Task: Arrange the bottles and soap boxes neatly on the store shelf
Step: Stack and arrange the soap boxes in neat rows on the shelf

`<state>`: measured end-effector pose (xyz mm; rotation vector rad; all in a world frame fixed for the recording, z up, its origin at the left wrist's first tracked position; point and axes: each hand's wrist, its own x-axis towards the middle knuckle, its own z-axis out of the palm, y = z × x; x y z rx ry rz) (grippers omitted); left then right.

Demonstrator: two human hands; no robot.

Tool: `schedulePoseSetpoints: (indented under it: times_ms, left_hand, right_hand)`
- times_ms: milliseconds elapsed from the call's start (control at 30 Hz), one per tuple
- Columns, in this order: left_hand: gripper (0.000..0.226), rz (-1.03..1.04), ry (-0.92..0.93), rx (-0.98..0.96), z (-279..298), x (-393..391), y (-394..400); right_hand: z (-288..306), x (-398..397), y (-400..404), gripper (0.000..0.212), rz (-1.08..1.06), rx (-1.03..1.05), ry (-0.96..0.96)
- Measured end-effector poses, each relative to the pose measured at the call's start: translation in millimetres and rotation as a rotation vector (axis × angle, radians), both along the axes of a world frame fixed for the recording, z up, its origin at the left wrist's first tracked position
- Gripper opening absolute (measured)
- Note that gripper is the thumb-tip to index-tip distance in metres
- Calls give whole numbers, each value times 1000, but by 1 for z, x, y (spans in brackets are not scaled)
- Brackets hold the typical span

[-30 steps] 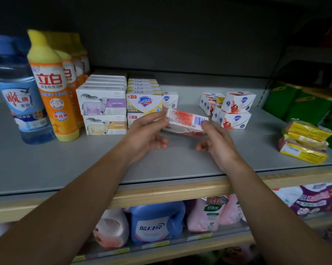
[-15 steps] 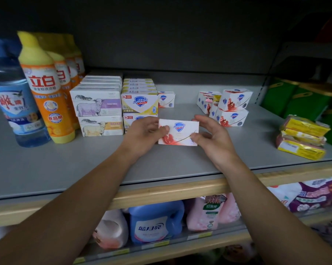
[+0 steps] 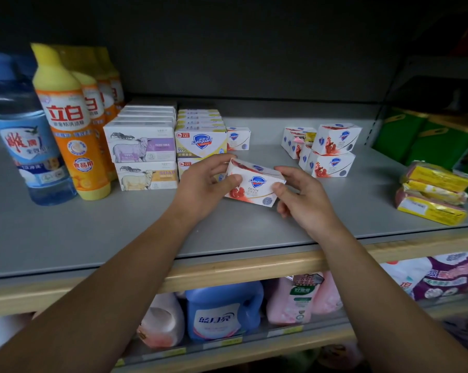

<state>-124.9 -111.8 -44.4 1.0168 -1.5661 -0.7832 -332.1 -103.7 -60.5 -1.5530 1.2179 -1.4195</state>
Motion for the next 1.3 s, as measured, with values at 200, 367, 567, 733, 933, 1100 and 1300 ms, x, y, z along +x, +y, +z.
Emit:
schedulePoseSetpoints:
  times_ms: [200, 367, 567, 733, 933, 1100, 1300]
  left_hand:
    - [31, -46, -20, -29, 2, -1, 5]
    - [32, -98, -34, -8, 2, -1, 6]
    - [21, 28, -120, 56, -3, -3, 3]
    - [26, 217, -432, -54, -9, -4, 1]
    - [43, 179, -882, -31, -10, 8, 2]
    - [64, 176, -983, -22, -9, 12, 4]
    - [59, 223, -954, -53, -13, 10, 3]
  right_hand:
    - [0, -4, 2, 38, 49, -60, -34]
    - [1, -2, 4, 49, 23, -55, 90]
    - [2, 1, 0, 41, -147, -129, 204]
    - [7, -9, -12, 46, -353, -127, 718]
    - [20, -12, -34, 54, -243, -232, 1071]
    - [25, 1, -81, 53, -248, -183, 1065]
    - [23, 21, -148, 54, -252, -196, 1103]
